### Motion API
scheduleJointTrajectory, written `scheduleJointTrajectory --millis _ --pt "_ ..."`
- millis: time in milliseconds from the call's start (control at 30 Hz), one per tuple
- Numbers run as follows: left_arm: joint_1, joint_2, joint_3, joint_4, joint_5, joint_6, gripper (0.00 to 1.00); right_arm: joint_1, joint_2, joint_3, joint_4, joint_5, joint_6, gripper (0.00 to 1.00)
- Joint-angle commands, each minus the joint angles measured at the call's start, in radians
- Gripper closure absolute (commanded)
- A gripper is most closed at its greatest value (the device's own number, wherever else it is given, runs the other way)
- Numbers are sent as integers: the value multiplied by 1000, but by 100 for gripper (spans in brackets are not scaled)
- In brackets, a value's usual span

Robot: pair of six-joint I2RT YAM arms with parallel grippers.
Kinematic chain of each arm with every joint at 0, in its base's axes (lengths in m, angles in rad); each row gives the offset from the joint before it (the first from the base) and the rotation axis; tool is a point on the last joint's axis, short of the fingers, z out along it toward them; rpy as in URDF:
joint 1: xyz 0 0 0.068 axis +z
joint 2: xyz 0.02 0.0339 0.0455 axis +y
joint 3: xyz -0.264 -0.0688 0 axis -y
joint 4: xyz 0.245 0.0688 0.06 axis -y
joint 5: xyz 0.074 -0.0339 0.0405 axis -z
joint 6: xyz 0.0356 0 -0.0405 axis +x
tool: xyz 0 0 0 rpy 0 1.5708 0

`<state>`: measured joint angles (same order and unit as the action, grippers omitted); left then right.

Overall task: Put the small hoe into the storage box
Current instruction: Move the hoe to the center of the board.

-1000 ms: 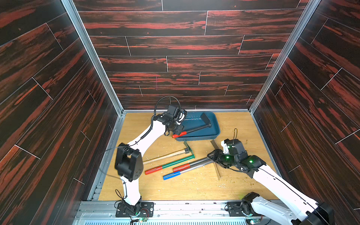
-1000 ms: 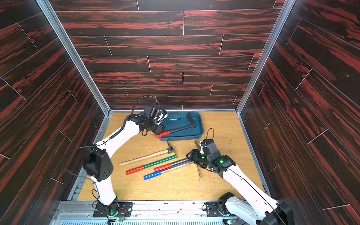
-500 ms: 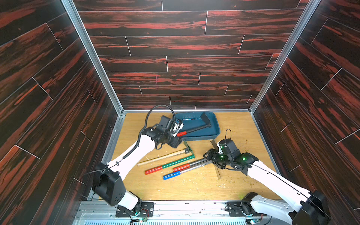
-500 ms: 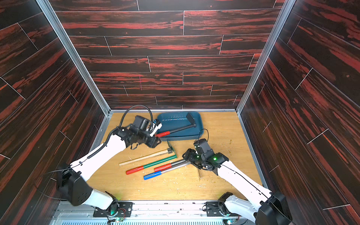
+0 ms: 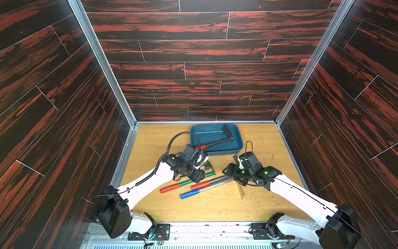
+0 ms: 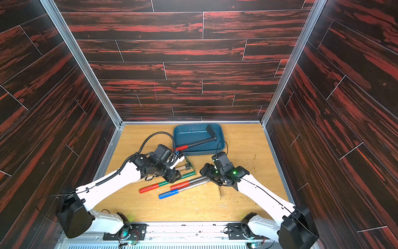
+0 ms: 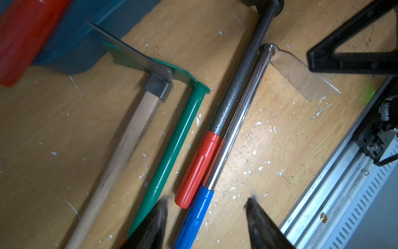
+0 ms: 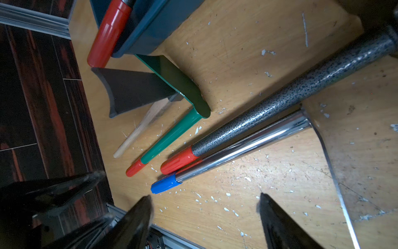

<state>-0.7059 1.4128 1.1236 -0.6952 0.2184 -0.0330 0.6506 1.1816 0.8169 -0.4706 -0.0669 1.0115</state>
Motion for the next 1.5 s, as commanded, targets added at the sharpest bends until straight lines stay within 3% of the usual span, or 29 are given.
scheduleJointTrajectory --millis 0,333,567,1467 --pt "-10 -56 -27 -14 11 -57 39 6 22 9 -6 -14 19 19" --pt "-38 -77 -24 -48 -40 -96 39 22 105 90 -174 79 229 24" --pt "-39 -102 -12 -68 -61 -96 39 36 177 136 -252 111 367 33" --pt "-59 -128 -30 -78 -62 -110 40 75 391 177 -253 194 522 42"
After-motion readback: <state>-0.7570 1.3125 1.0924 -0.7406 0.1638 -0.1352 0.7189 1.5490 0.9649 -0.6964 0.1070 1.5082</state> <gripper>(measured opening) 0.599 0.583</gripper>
